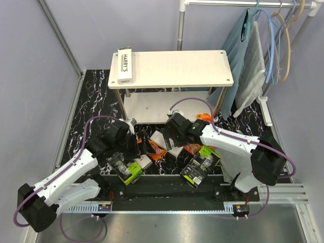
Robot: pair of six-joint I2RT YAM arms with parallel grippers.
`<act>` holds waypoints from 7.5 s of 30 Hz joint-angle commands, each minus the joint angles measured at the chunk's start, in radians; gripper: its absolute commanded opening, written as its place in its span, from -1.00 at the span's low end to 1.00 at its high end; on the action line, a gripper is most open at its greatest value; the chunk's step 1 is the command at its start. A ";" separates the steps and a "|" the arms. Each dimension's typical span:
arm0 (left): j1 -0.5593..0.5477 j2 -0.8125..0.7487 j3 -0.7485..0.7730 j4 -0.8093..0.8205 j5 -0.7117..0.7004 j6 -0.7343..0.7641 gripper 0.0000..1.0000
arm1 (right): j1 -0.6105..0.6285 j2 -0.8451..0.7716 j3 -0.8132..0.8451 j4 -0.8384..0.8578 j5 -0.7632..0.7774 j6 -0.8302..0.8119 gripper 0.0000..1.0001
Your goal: Place and organize the shaving razors onto the shelf
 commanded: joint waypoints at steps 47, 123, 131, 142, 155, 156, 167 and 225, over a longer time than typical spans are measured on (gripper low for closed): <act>-0.004 0.022 -0.042 -0.011 0.049 0.041 0.98 | -0.067 0.280 0.090 0.059 -0.092 -0.126 0.99; -0.005 -0.075 -0.076 0.296 -0.054 -0.235 0.88 | 0.290 -0.282 -0.015 -0.089 0.017 0.468 -0.83; -0.007 -0.022 -0.084 0.376 -0.038 -0.258 0.75 | 0.318 -0.295 -0.019 -0.054 0.013 0.471 -0.83; -0.065 0.025 -0.099 0.453 -0.032 -0.296 0.37 | 0.330 -0.308 -0.032 0.015 0.020 0.489 -0.83; -0.086 -0.016 -0.159 0.525 -0.040 -0.321 -0.42 | 0.330 -0.340 -0.076 0.067 0.002 0.497 -0.67; -0.085 -0.025 -0.162 0.541 -0.038 -0.318 -0.45 | 0.332 -0.344 -0.087 0.079 0.000 0.499 -0.47; -0.085 -0.035 -0.191 0.695 0.118 -0.190 -0.45 | 0.332 -0.507 -0.189 0.135 0.013 0.499 0.48; -0.086 -0.180 -0.148 0.514 0.115 -0.008 0.98 | 0.330 -0.795 -0.506 0.449 -0.018 0.563 -0.61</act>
